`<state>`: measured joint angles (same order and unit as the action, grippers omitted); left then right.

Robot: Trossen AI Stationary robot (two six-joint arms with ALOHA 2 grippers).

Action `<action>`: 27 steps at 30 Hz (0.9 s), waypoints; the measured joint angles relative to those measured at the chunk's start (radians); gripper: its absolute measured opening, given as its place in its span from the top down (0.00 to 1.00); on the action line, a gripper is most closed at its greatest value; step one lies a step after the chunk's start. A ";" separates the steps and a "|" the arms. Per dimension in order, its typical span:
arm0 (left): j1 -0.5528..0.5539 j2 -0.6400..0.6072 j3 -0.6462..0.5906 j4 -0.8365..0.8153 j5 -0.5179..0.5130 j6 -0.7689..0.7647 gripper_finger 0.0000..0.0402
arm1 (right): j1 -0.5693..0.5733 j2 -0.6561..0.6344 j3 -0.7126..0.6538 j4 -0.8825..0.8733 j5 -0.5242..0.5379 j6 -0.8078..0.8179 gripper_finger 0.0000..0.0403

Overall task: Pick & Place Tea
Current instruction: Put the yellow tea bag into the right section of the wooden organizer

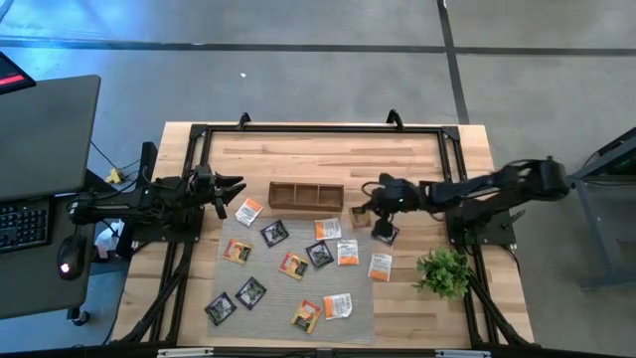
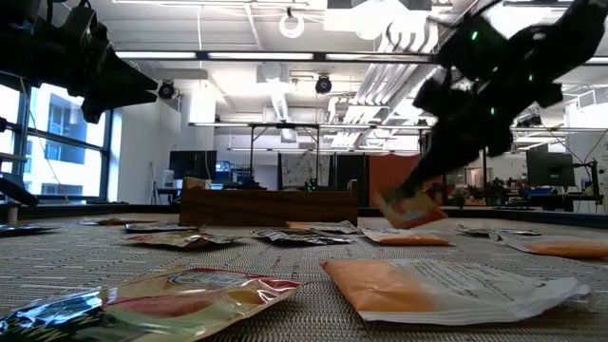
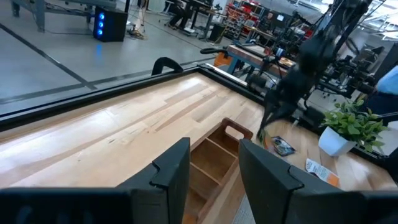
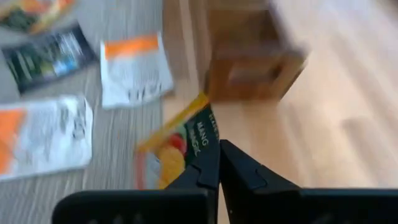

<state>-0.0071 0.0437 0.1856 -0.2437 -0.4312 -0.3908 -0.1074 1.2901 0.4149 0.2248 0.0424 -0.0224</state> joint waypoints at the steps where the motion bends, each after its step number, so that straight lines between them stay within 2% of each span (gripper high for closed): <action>1: 0.000 0.000 0.000 0.000 0.000 0.000 0.66 | 0.000 -0.032 0.000 0.003 0.001 -0.024 0.99; 6: 0.000 0.000 0.000 0.001 -0.001 0.000 0.66 | 0.000 -0.140 0.003 0.182 0.047 -0.131 0.99; 11: 0.000 0.000 0.000 0.002 -0.009 0.000 0.66 | -0.001 -0.111 0.003 0.392 0.052 -0.262 1.00; 16: 0.000 0.000 0.000 0.009 -0.032 0.000 0.66 | -0.017 -0.017 0.029 0.458 0.053 -0.270 1.00; 22: 0.000 0.000 0.000 0.009 -0.059 -0.001 0.66 | -0.017 0.179 0.156 0.454 0.040 -0.330 1.00; 27: 0.000 0.000 0.000 0.009 -0.053 -0.010 0.66 | -0.029 0.319 0.269 0.324 0.112 -0.338 1.00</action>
<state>-0.0071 0.0437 0.1852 -0.2347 -0.4843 -0.4010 -0.1364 1.6089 0.6837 0.5492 0.1547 -0.3600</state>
